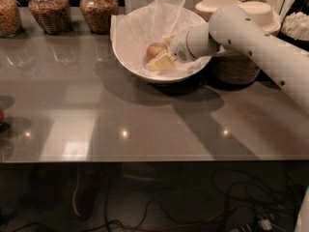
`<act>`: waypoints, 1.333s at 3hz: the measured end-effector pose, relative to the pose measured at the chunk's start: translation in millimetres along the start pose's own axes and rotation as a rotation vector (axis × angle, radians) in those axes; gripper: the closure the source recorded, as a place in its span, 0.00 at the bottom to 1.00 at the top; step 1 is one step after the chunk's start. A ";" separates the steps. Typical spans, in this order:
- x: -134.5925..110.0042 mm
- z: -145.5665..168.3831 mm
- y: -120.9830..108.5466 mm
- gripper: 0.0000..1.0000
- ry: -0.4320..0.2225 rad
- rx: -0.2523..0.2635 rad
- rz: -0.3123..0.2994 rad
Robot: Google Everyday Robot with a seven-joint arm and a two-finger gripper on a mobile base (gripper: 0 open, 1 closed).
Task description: Pick apple from white bowl
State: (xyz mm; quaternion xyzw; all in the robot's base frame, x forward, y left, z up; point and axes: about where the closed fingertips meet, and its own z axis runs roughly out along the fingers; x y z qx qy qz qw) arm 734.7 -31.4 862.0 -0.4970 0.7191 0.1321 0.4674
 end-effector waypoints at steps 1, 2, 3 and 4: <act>0.9 4.4 -1.0 0.50 -0.001 -0.002 0.002; 0.1 4.2 -1.0 0.73 -0.002 -0.002 0.001; -10.1 -5.7 -1.4 0.96 -0.012 -0.002 -0.009; -27.8 -29.4 -3.9 1.00 -0.028 0.000 -0.040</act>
Offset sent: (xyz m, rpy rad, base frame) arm 0.0038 -0.0003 0.0053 0.0031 -0.0093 0.0003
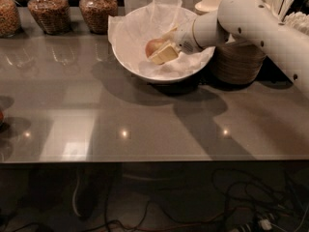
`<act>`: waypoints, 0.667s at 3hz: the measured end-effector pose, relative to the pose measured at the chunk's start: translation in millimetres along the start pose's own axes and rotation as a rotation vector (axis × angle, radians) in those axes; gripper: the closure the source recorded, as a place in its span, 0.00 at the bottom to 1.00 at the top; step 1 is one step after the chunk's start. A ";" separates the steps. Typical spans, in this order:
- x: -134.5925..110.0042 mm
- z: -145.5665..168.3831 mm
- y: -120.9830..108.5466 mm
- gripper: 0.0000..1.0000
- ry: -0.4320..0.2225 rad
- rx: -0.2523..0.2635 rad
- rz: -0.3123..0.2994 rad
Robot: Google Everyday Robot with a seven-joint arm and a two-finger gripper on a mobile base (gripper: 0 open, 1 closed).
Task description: Pick apple from white bowl
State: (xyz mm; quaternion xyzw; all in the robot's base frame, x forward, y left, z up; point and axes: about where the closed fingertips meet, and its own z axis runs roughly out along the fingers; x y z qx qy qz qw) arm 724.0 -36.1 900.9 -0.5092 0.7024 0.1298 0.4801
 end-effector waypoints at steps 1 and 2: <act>-14.2 -34.9 2.1 1.00 -0.038 -0.023 -0.023; -20.8 -76.6 12.1 1.00 -0.064 -0.060 -0.026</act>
Offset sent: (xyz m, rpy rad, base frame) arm -0.1057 -0.0777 0.0846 0.0727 0.0242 0.1257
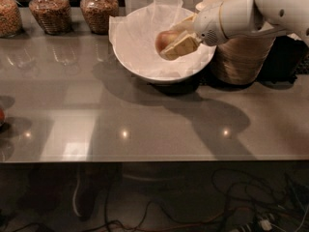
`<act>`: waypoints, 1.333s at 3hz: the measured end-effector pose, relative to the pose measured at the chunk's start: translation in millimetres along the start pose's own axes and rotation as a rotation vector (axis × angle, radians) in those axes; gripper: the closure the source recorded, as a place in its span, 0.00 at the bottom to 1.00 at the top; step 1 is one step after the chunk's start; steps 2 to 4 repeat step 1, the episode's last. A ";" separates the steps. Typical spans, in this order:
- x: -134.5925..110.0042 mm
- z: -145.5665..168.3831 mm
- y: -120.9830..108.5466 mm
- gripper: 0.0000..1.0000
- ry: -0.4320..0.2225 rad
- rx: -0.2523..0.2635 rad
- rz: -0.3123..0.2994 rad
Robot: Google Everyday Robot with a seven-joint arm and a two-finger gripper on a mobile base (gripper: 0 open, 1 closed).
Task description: Pick apple from white bowl
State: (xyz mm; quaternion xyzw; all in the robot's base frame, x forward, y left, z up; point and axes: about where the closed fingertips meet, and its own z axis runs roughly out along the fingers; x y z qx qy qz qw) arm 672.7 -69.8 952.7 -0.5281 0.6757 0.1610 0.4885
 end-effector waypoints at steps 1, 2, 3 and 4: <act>-13.6 -48.8 17.3 1.00 -0.011 -0.041 0.009; -13.6 -48.8 17.3 1.00 -0.011 -0.041 0.009; -13.6 -48.8 17.3 1.00 -0.011 -0.041 0.009; -13.6 -48.8 17.3 1.00 -0.011 -0.041 0.009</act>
Offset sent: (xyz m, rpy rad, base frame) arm 0.0000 0.0000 0.0000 0.0000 0.0000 0.0000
